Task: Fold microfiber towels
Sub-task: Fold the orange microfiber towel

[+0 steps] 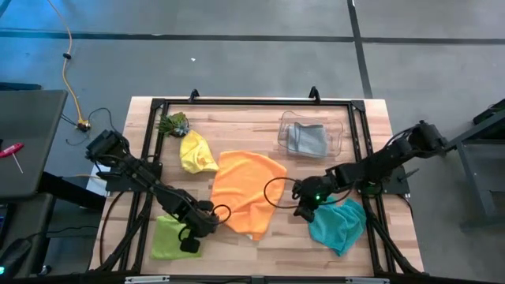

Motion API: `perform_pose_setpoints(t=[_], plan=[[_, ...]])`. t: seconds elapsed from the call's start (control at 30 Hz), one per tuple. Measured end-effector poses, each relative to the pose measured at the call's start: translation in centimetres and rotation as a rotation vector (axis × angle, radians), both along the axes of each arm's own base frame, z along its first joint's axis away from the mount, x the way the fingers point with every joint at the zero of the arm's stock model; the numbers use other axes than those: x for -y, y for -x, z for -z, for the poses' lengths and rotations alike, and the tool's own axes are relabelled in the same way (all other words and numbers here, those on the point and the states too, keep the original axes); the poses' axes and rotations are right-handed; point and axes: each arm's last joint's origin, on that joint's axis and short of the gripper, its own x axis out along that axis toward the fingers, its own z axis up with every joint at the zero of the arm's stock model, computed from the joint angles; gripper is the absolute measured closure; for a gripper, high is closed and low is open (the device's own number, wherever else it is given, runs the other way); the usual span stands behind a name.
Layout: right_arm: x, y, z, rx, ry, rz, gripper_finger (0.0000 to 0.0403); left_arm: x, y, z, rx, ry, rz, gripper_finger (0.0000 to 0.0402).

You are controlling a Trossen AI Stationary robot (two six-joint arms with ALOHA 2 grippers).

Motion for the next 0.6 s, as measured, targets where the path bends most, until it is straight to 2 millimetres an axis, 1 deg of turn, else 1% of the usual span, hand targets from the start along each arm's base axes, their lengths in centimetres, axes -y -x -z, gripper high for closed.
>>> perform_pose_setpoints(t=[0.17, 0.23, 0.3, 0.4, 0.6], plan=[[0.6, -0.7, -1.2, 0.046, 0.017, 0.054, 0.0402, 0.0, -0.2, -0.1, 0.015, 0.006, -0.002, 0.0386], [0.8, -1.1, -1.8, 0.066, 0.015, 0.058, 0.0399, -0.2, -0.2, -0.1, 0.014, 0.010, -0.009, 0.0372], [0.8, -1.5, -2.5, 0.082, 0.037, 0.033, 0.0385, -0.4, -0.3, -0.5, 0.025, 0.020, -0.013, 0.0352], [0.7, -1.9, -3.6, 0.103, 0.120, -0.046, 0.0343, -0.6, -0.3, -1.3, 0.056, 0.029, -0.026, 0.0310], [0.2, -2.2, -5.5, 0.119, 0.309, -0.181, 0.0225, -0.9, 0.2, -3.3, 0.093, 0.089, -0.046, 0.0211]])
